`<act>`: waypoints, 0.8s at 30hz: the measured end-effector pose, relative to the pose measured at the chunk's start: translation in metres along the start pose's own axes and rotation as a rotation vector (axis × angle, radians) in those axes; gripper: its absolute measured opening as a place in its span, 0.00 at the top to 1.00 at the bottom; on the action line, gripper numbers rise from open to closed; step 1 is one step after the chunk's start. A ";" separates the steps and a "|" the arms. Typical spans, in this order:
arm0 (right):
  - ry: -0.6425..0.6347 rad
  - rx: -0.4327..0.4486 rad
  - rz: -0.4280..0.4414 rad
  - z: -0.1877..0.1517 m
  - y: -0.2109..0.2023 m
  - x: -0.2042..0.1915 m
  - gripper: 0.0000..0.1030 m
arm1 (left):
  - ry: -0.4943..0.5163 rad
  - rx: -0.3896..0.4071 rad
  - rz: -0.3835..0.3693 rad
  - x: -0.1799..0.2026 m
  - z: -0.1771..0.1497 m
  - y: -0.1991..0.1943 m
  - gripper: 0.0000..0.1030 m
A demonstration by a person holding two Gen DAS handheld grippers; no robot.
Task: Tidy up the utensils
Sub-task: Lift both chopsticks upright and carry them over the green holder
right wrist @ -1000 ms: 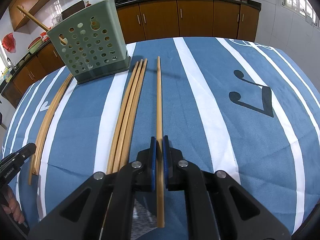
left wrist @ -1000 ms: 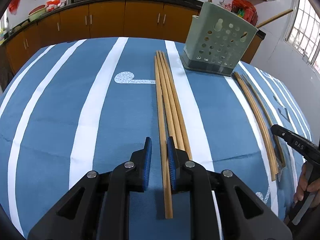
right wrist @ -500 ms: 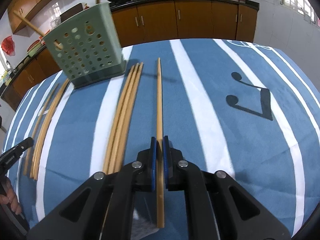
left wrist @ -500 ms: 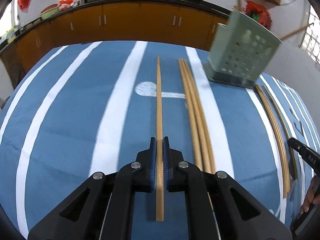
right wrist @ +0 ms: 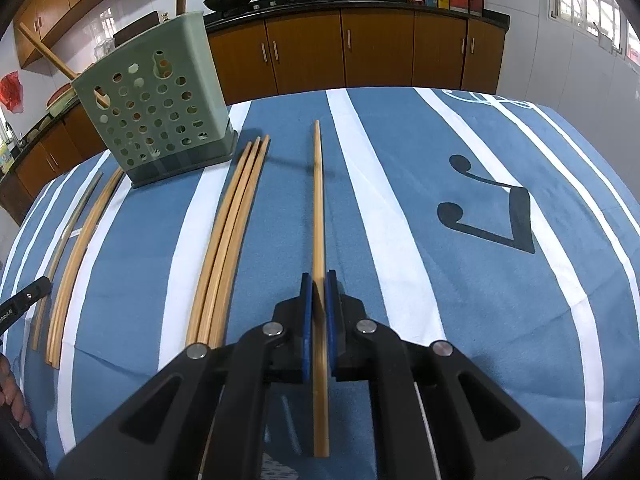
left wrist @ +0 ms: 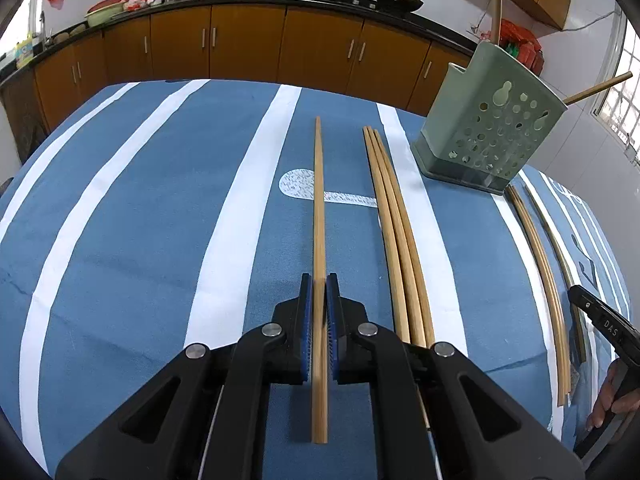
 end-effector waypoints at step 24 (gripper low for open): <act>-0.030 0.022 0.015 -0.002 -0.017 0.001 0.93 | 0.085 -0.011 0.080 0.007 -0.003 -0.008 0.93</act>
Point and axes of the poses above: each gripper's, at about its wrist camera, not at the fingertips, and y roughly the way its jaws point, x to its right, z to its top, the point moved 9 cm from there along y, roughly the way its jaws point, and after that the axes turned 6 degrees about -x, right-handed, at the moved point
